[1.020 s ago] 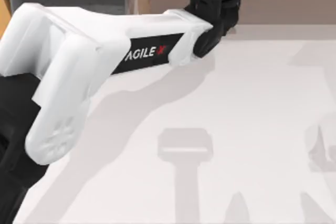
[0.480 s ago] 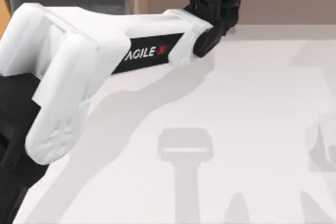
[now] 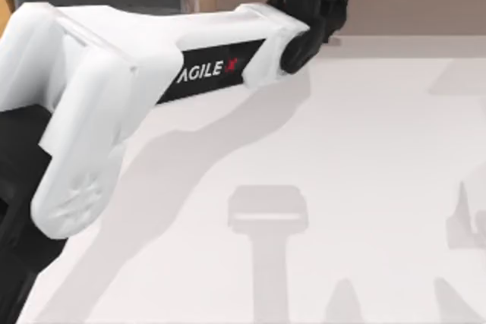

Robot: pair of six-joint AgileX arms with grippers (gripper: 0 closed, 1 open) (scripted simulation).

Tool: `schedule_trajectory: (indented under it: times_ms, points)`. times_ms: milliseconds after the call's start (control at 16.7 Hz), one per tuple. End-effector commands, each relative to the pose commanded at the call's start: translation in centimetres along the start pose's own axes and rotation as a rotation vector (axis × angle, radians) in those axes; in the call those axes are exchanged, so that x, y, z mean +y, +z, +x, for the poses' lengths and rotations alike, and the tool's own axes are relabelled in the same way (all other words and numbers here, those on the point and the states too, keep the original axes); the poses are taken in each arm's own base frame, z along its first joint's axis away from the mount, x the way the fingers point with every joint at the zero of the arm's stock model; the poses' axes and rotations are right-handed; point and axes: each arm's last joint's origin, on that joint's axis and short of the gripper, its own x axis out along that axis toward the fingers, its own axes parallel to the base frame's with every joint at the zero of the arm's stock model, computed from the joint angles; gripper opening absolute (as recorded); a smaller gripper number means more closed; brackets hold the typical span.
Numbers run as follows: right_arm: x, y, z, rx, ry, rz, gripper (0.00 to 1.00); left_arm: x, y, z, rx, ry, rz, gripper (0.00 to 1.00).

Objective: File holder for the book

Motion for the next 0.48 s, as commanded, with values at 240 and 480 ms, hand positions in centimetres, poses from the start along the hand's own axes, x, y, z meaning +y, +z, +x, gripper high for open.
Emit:
schedule_trajectory:
  times_ms: [240, 480]
  points:
    - [0.0, 0.0, 0.0, 0.000, 0.000, 0.000, 1.00, 0.1, -0.2, 0.0, 0.003, -0.005, 0.011, 0.00]
    - [0.0, 0.0, 0.0, 0.000, 0.000, 0.000, 1.00, 0.3, 0.8, -1.0, -0.008, -0.106, 0.099, 0.00]
